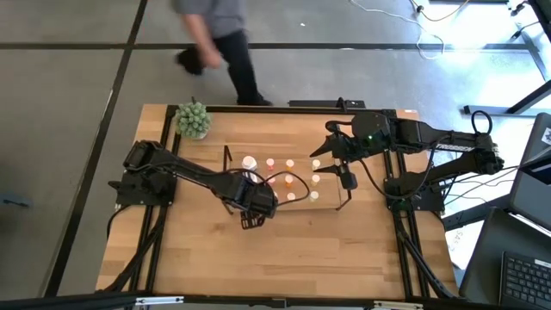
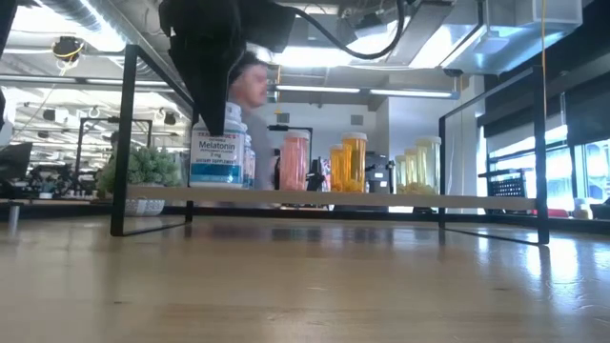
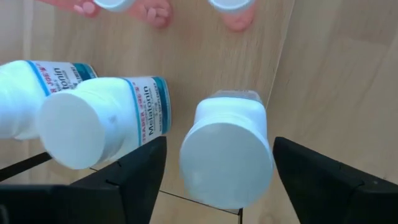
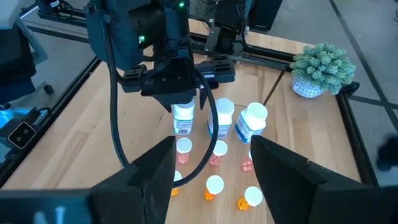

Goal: Pick and place medicine bottles onto shelf by color
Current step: Put the white pill bottle on the shelf aligned with the other white pill bottles, then return to Home Position

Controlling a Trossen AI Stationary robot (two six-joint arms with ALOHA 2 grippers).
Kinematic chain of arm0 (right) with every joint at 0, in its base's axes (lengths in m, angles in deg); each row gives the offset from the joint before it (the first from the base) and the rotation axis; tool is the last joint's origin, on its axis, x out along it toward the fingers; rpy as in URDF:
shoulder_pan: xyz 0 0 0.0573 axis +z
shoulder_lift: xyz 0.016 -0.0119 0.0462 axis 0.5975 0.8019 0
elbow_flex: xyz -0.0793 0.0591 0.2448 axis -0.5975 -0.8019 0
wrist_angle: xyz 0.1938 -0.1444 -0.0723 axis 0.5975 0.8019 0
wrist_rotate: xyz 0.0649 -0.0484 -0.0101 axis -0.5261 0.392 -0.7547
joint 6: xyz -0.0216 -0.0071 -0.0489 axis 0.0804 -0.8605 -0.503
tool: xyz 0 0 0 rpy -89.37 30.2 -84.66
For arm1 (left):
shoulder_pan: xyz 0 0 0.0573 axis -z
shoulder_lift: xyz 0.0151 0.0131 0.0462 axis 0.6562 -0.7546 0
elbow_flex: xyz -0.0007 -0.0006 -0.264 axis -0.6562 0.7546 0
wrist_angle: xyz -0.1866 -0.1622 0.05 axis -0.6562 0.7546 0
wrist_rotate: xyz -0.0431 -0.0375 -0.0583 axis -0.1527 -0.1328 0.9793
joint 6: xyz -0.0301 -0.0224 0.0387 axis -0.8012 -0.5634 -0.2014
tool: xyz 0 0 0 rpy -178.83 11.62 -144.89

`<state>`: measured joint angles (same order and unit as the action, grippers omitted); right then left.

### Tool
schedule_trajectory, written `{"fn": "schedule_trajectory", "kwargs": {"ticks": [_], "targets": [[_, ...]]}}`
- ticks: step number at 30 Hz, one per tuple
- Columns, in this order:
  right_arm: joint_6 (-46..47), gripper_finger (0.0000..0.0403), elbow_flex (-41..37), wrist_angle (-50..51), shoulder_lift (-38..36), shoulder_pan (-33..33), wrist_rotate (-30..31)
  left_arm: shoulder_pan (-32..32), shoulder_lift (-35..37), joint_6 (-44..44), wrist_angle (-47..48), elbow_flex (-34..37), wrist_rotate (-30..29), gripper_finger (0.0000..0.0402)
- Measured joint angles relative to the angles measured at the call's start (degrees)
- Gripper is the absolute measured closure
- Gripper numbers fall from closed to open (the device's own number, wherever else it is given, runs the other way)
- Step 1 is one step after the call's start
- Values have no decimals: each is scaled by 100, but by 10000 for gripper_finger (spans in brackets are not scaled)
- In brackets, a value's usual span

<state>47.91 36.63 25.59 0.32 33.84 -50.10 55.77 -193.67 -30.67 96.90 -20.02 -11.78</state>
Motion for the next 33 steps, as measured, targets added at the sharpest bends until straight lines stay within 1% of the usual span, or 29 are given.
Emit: {"fn": "schedule_trajectory", "kwargs": {"ticks": [6,18,23,27,29,31,33], "targets": [[0,192,0,-2,-2,0,0,-4,191,12,130,-13,-99,99],[1,192,0,-45,-2,1,0,-63,642,29,314,-14,-100,98],[1,192,0,-55,-2,0,2,-61,822,-195,148,-20,-82,98],[2,192,0,-78,-2,0,2,-17,1007,-309,55,-33,144,98],[0,192,0,-79,-2,1,1,30,1197,-388,119,-33,158,99],[2,192,0,-79,-2,1,2,47,1401,-579,162,-44,38,103],[0,192,0,-90,-2,2,0,111,1661,-692,328,-33,-267,111]]}}
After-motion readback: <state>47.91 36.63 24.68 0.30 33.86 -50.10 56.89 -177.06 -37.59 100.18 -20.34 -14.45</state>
